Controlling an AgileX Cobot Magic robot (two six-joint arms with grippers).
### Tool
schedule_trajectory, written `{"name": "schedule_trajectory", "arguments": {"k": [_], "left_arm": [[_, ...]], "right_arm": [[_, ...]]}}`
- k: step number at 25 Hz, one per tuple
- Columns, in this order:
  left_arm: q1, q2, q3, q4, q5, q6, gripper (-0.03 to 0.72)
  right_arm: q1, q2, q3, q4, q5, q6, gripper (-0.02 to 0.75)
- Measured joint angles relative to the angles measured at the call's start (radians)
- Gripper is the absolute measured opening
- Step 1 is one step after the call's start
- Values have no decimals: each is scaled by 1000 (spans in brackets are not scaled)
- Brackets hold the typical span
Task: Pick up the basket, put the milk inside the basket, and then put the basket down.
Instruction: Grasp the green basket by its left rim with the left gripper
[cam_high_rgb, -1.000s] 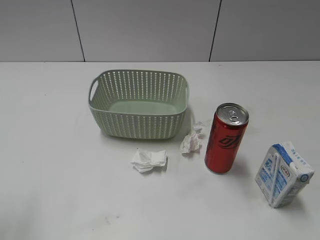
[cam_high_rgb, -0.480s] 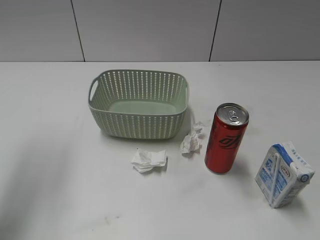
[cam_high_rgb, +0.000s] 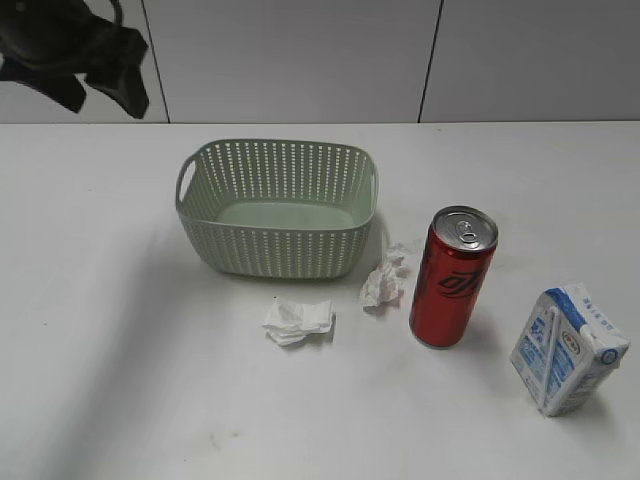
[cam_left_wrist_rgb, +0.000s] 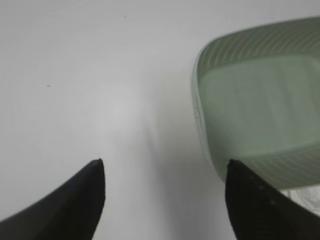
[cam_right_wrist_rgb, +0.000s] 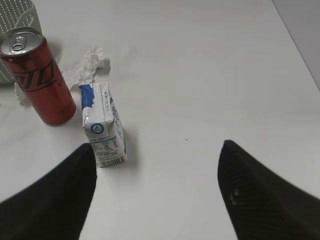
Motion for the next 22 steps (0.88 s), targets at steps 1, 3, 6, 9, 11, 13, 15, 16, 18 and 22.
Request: {"name": "schedule_trajectory", "arguments": {"k": [1,3,6,9,11,13,15,16,18,22], "left_arm": [[-16,43,-32,16,20,-12,569],[-38,117,-90,29,48,-22,569],[-61,219,-176,34,76,-32,569],[-73,305,-243,36,97,-52,569],[-75,355,-270,36,103,-60,569],[-75,394,-280,36,104,-60,569],[-75,429,-283,37,104,-60,569],[-75,442,-283,37,105,-60,569],[-75,471,-284,37,101,-60,569],[-75,511,-285,37,77,-66,569]], "right_arm": [[0,0,0,0,0,0,590],[0,0,0,0,0,0,590],[0,0,0,0,0,0,590],[0,0,0,0,0,0,590],[0,0,0,0,0,0,590],[0,0,0,0,0,0,590],[0,0,0,0,0,0,590],[0,0,0,0,0,0,590],[0,0,0,0,0,0,590],[0,0,0,0,0,0,590]]}}
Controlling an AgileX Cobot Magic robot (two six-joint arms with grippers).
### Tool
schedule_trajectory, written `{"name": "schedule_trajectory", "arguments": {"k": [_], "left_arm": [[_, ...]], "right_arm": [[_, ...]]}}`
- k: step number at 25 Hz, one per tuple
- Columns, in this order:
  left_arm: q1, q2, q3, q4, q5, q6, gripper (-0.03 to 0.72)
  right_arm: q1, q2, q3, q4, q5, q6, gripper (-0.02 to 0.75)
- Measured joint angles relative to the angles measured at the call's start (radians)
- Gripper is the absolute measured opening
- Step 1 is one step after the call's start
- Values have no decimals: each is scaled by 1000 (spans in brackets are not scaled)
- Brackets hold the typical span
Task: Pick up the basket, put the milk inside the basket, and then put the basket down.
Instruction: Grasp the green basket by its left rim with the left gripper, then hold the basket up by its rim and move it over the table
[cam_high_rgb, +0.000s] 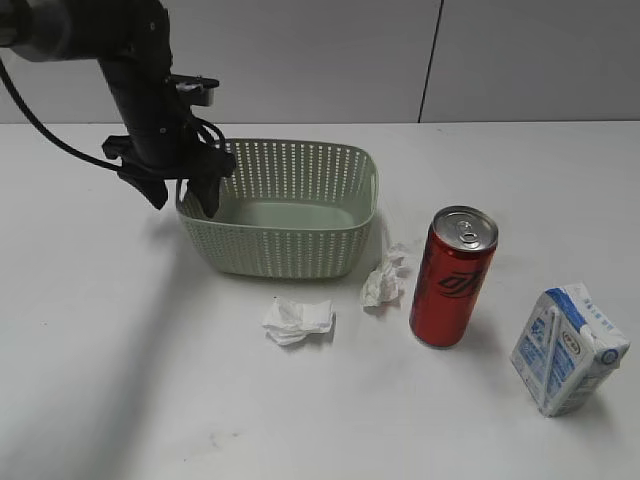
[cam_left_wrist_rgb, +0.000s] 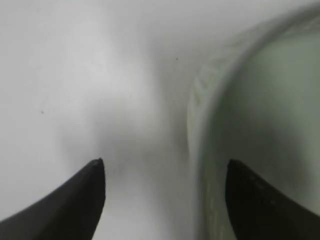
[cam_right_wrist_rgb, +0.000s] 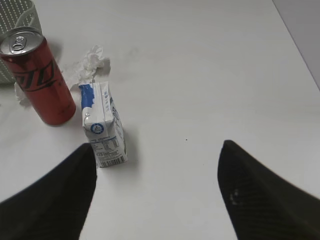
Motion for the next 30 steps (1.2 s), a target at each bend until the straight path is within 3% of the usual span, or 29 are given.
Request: {"name": "schedule_trajectory", "arguments": {"k": [4,7,13,16,27,30], "left_arm": [[0,11,-1,-1,-24,-4,552],[0,11,-2,-2,-30,-5,471],[0,11,-3,-18,-15,-5,131],[-1,1,-3,-29,-11,-16,27],[2,-165,-2,-21,134,-119,4],[2,-216,51,-26,135,-175,4]], "right_arm": [[0,0,0,0,0,0,590],[0,0,0,0,0,0,590],[0,0,0,0,0,0,590],[0,0,0,0,0,0,590],[0,0,0,0,0,0,590],[0,0,0,0,0,0,590]]}}
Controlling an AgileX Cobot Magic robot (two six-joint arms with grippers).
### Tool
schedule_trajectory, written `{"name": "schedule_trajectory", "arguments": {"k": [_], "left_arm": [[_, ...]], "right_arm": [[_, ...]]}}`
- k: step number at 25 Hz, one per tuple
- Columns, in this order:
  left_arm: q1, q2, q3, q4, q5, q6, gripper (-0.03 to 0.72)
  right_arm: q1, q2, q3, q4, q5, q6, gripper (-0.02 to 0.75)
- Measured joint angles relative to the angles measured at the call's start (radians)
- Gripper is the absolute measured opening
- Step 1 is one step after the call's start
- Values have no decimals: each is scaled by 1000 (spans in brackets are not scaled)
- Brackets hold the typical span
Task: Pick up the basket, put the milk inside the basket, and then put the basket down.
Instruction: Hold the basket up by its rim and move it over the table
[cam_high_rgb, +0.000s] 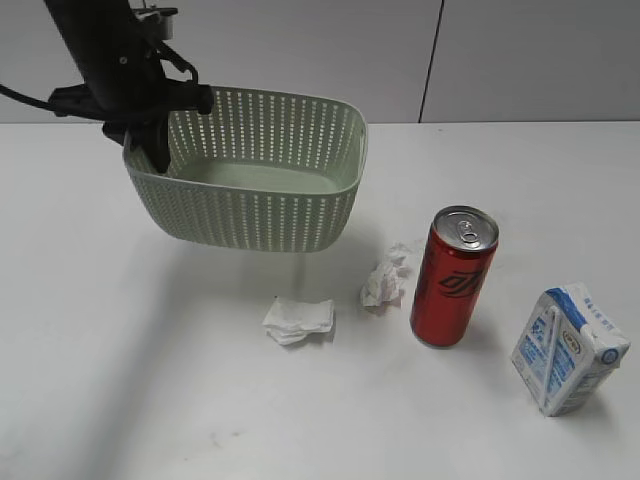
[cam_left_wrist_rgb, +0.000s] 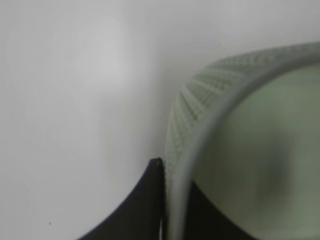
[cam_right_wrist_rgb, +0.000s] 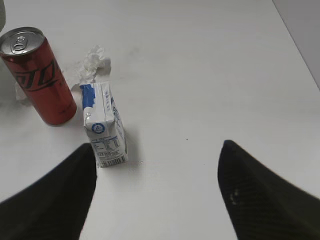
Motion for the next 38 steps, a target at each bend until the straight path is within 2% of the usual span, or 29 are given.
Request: {"name": "schedule_trajectory", "arguments": {"k": [4,10,17,21,24,31,38], "left_arm": [[0,-123,180,-22,-59,-61,4],[-29,-447,577,-30,-261,-157,4],[-48,-660,859,-65,-347,-190,4],[-76,-674,954,-90,-402,-191,4],[-124,-668,990,-115,-445,-217,4],[-236,-583,991,-92,-496,-314,3],[-262,-528,991,-61,-508,-333,3]], "right_arm": [[0,0,0,0,0,0,590],[0,0,0,0,0,0,590],[0,0,0,0,0,0,590],[0,0,0,0,0,0,590],[0,0,0,0,0,0,590],[0,0,0,0,0,0,590],[0,0,-6,-5,0,0,590]]}}
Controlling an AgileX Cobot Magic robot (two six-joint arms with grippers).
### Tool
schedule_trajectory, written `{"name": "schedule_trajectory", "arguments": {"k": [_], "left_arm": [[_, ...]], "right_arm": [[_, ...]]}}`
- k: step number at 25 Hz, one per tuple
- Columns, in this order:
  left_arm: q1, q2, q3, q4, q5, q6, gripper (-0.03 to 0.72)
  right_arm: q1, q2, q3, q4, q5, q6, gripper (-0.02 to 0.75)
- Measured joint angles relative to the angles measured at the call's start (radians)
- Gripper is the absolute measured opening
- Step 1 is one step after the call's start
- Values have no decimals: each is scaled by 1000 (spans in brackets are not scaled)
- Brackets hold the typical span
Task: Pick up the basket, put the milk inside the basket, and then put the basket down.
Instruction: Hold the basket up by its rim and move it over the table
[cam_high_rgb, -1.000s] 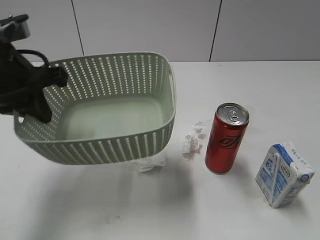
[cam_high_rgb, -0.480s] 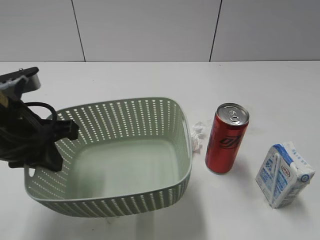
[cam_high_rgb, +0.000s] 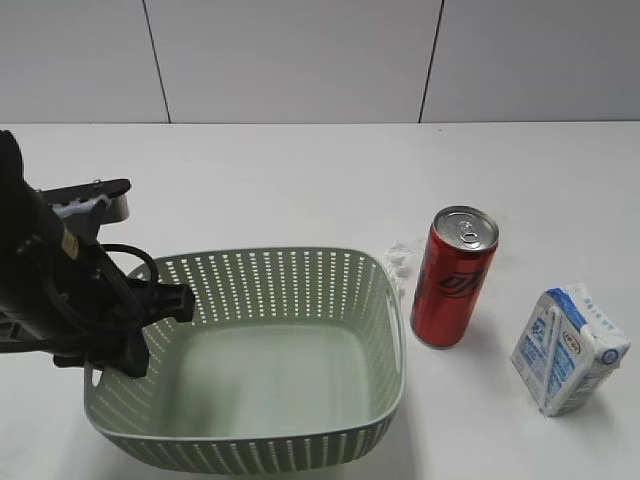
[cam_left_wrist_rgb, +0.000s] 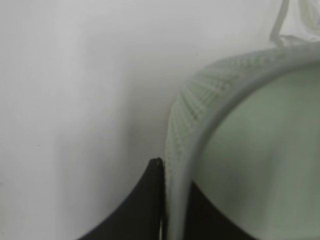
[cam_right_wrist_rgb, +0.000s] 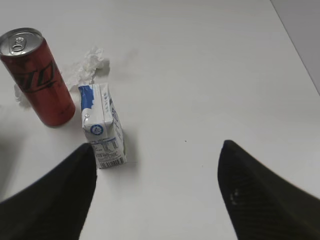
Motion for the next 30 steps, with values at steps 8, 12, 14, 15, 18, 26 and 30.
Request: {"name": "schedule_trajectory", "arguments": {"k": [8,12,14,15,18,26,30], "left_arm": [[0,0,0,10,-2,0,3],[0,0,0,23,8,0,3],[0,0,0,34,10,0,3],[0,0,0,38,10,0,3],[0,0,0,40,10,0,3],[0,0,0,57,10,0,3],[0,0,0,58,9,0,3]], "right_arm": [[0,275,-60,5,-25,24,590],[0,500,-106,5,-83,33,590],[0,618,-130,5,-110,34,590],[0,683,-142,5,-122,35,590],[0,863,-170,21,-170,25,590],[0,1287,-269,56,-311,-23,557],[0,1460,-310,54,-361,-24,503]]}}
